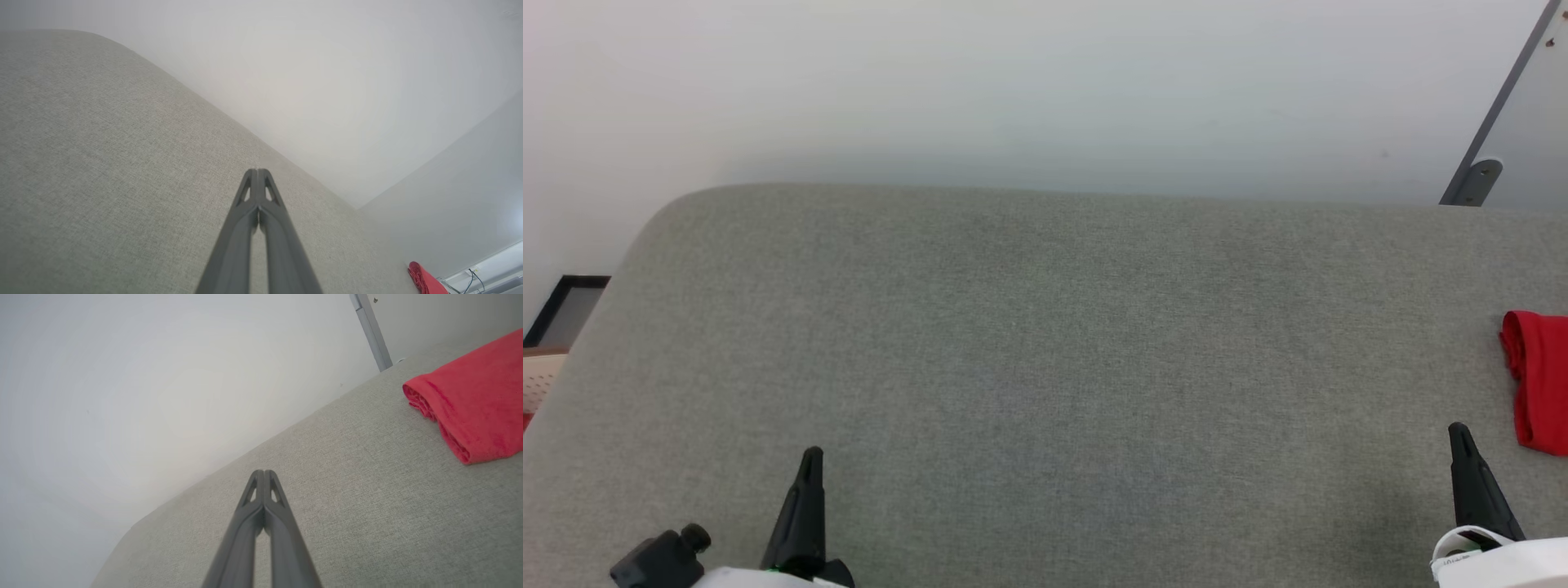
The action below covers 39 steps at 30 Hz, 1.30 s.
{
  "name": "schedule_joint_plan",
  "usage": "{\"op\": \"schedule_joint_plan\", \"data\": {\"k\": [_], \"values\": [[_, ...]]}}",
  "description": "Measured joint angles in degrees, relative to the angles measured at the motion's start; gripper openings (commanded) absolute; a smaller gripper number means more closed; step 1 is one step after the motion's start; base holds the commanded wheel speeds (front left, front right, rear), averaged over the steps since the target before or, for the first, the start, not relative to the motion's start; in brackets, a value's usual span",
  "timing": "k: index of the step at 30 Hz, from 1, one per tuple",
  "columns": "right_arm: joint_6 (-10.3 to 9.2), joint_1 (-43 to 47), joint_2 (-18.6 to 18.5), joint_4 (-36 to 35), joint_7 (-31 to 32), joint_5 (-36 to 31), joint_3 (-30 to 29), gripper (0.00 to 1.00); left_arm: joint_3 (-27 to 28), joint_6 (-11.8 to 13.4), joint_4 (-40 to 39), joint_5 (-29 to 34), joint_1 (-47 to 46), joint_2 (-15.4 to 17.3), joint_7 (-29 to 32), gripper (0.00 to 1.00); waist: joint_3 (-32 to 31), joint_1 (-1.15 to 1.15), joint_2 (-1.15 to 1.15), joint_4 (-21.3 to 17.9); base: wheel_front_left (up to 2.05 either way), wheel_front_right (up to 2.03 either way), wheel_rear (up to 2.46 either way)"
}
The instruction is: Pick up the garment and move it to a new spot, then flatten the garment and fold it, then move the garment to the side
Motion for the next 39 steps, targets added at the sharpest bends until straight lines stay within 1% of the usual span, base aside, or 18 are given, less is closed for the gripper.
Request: {"op": "schedule_joint_plan", "data": {"k": [17,39], "values": [[0.00,-1.85,0.96,1.94,2.89,12.25,-0.40,0.00,0.64,0.00,1.96,-12.59,-2.27,-0.42,3.12,0.00,-0.03,0.00,0.00,-0.74,0.00,0.00,0.00],[0.00,-3.72,2.14,4.08,6.16,24.68,-0.76,0.00,1.64,0.00,4.25,-25.55,-4.71,-0.98,6.57,0.00,-0.08,0.00,0.00,-1.69,0.00,0.00,0.00]]}}
